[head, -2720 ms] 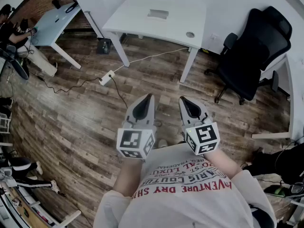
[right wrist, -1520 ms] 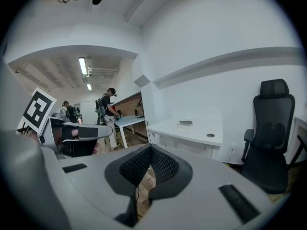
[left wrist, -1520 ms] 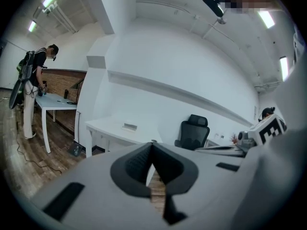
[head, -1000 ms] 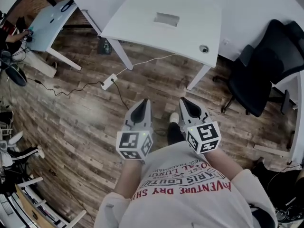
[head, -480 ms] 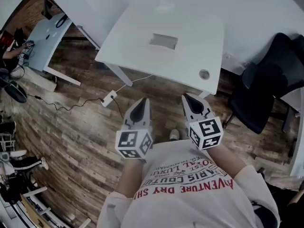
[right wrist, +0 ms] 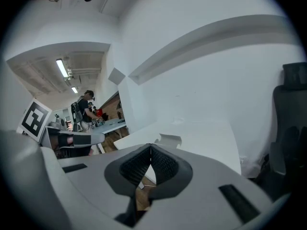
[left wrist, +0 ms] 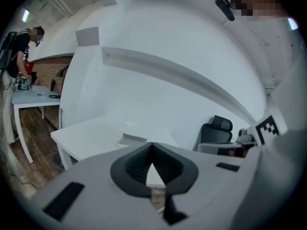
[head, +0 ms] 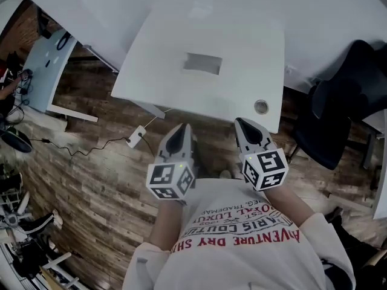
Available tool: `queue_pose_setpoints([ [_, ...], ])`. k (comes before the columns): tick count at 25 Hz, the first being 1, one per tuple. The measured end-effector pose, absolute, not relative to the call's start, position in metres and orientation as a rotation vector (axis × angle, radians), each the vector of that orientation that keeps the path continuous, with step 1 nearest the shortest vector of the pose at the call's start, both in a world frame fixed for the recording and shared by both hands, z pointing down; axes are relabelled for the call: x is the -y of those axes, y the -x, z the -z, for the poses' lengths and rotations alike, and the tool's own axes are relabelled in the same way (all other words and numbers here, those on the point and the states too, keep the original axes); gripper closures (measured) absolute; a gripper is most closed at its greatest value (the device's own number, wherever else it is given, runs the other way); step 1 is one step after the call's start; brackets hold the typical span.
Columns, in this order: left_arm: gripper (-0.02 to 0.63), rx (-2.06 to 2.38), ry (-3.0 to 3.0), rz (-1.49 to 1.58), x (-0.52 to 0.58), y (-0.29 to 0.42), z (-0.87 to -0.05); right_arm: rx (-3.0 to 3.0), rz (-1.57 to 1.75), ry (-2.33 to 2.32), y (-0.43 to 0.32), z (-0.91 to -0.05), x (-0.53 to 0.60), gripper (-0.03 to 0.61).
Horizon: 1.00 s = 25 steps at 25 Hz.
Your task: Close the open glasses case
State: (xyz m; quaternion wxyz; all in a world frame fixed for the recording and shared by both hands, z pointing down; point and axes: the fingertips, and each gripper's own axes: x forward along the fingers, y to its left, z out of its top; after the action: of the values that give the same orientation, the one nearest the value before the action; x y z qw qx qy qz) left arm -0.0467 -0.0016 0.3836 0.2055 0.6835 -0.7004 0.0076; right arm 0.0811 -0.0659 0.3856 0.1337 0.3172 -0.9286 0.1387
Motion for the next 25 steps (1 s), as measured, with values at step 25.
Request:
queue_pose_setpoints([
  [25, 0.615, 1.388, -2.141, -0.358, 0.221, 0.191, -0.479, 2.349, -0.512, -1.423, 0.043, -0.445, 0.237, 0.566],
])
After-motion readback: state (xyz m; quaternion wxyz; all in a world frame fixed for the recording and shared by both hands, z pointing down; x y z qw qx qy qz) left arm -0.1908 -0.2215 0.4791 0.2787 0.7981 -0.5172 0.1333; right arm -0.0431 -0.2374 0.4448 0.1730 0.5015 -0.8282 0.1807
